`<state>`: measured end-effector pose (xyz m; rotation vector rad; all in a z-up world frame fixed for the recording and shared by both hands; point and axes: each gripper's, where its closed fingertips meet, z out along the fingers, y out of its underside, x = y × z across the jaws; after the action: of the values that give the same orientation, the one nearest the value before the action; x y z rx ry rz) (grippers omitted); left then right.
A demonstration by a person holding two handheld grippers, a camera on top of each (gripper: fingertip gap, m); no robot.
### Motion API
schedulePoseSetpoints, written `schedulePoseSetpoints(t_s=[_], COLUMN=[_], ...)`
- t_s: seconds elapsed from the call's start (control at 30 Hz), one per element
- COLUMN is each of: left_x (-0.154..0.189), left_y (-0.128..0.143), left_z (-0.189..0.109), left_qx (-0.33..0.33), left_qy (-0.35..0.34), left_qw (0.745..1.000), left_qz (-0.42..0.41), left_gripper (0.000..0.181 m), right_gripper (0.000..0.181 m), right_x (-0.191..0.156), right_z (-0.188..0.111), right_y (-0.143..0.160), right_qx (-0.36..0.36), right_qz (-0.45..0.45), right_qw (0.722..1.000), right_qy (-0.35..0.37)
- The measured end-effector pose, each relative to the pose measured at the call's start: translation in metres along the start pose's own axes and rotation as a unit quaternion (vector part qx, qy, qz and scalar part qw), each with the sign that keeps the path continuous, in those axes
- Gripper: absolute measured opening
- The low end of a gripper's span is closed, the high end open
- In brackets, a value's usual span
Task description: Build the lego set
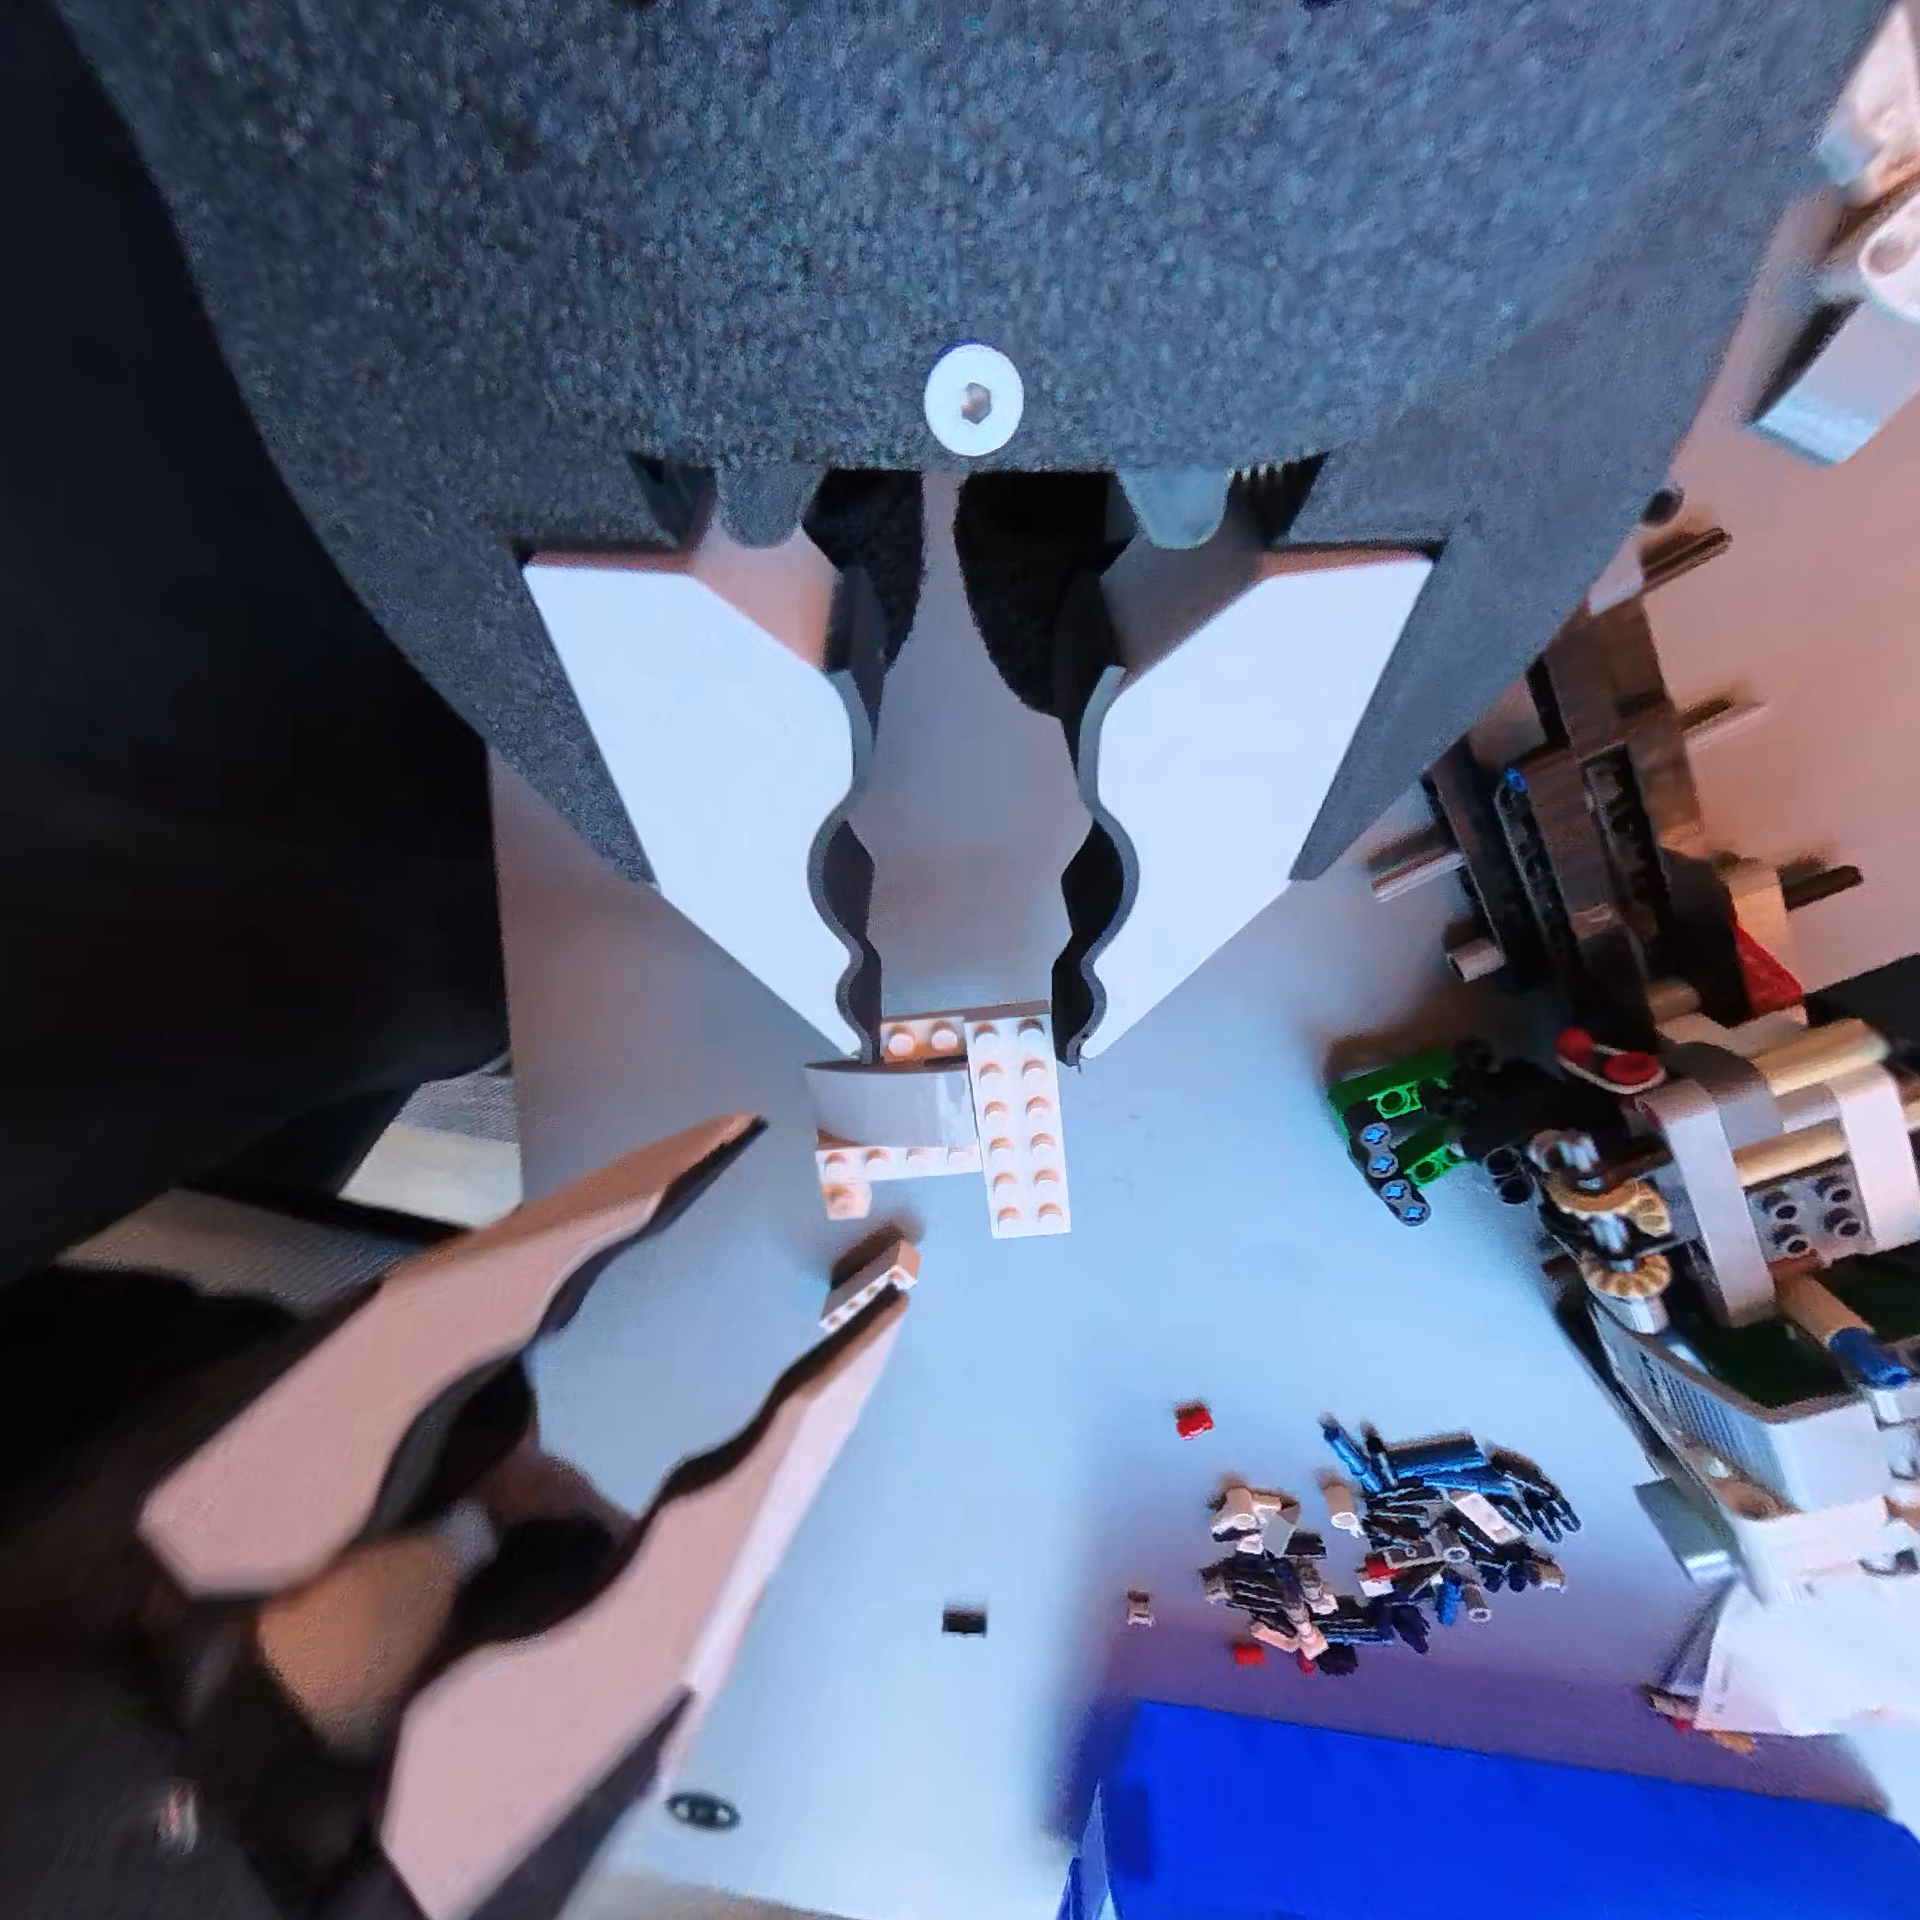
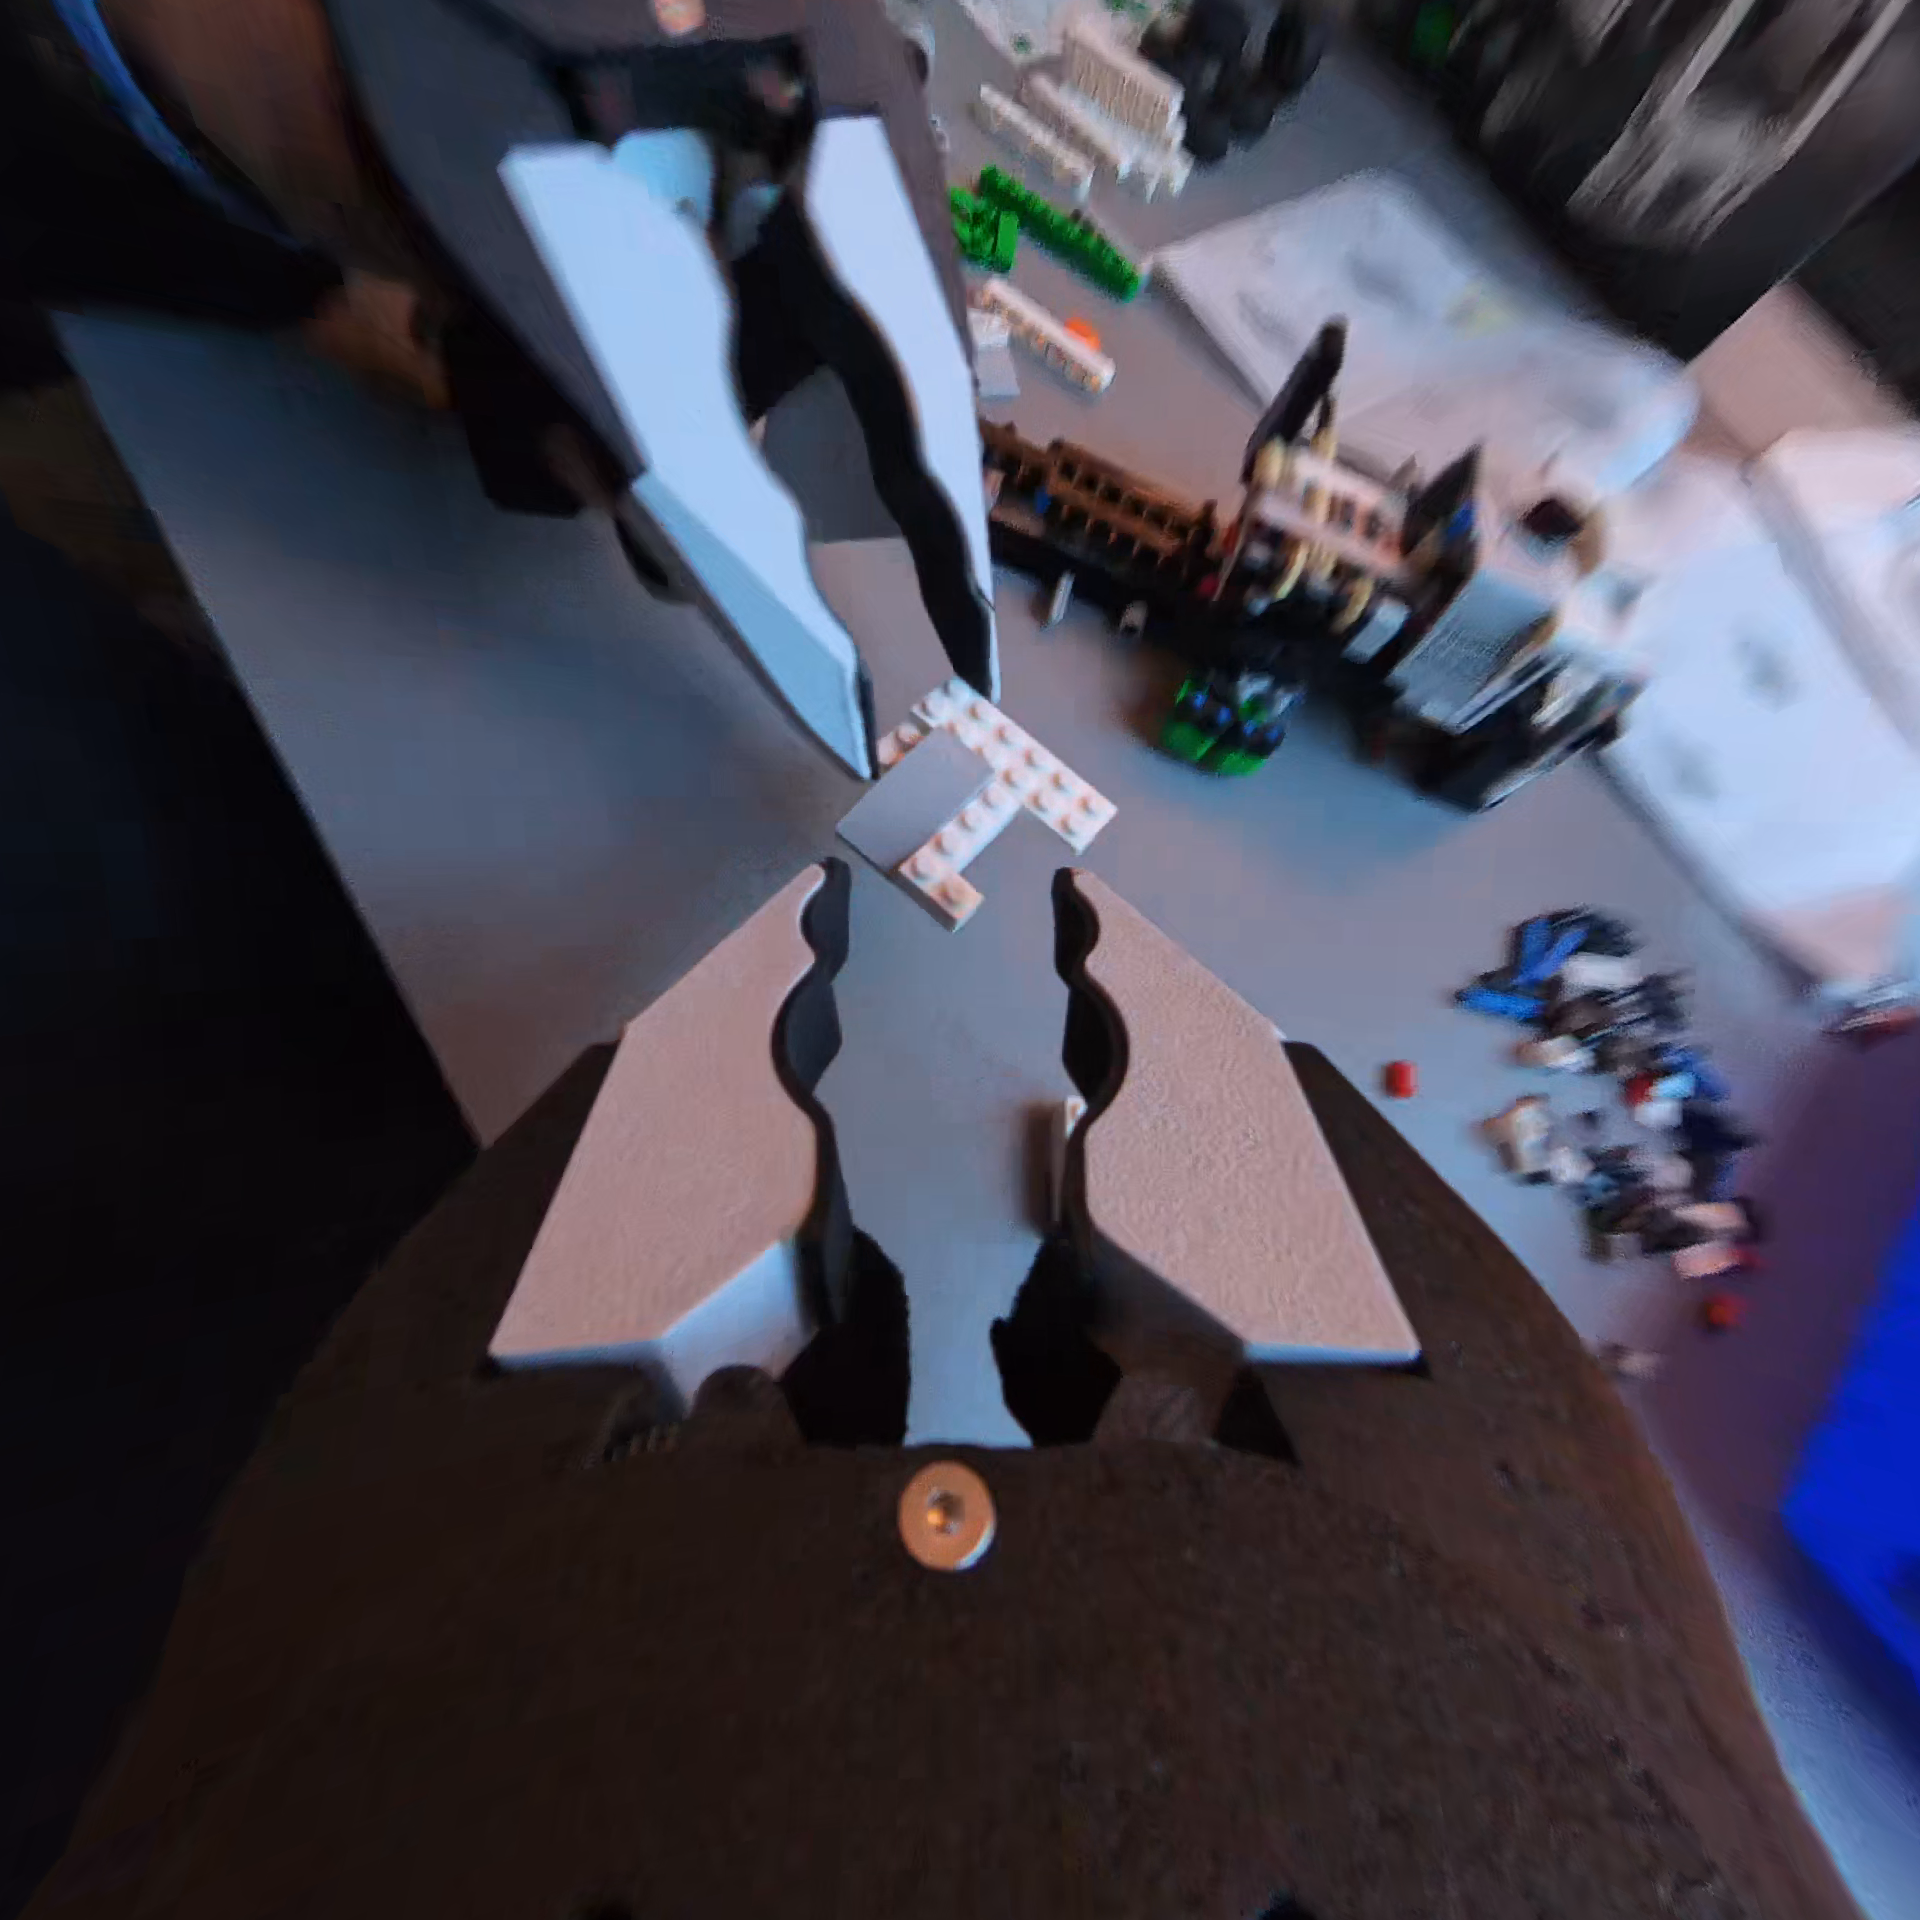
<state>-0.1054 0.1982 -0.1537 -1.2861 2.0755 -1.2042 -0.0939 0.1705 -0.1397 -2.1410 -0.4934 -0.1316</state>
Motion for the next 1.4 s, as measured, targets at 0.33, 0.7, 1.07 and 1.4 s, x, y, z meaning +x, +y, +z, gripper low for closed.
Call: schedulePoseSetpoints(t_s=[0.33,0.7,1.07,1.4], left_x=[0.013,0.028,0.028,0.012], left_y=[-0.009,-0.014,-0.006,0.01], left_z=[-0.006,-0.014,-0.006,0.001], left_qx=[-0.014,0.019,0.047,0.004], left_qy=[0.044,0.026,0.0,-0.054], left_qw=[0.998,0.95,0.923,0.923], left_qz=[-0.035,0.312,0.382,0.381], left_gripper=[0.032,0.025,0.007,0.007], right_gripper=[0.011,0.007,0.01,0.022], right_x=[-0.003,-0.021,-0.022,0.032], right_z=[0.008,-0.023,-0.003,-0.024], right_y=[-0.01,-0.026,-0.015,0.06], right_qx=[0.007,0.189,0.142,-0.034], right_qz=[-0.281,-0.145,-0.101,0.066], right_qw=[0.946,0.971,0.985,0.997], right_qy=[0.163,0.035,0.018,-0.026])
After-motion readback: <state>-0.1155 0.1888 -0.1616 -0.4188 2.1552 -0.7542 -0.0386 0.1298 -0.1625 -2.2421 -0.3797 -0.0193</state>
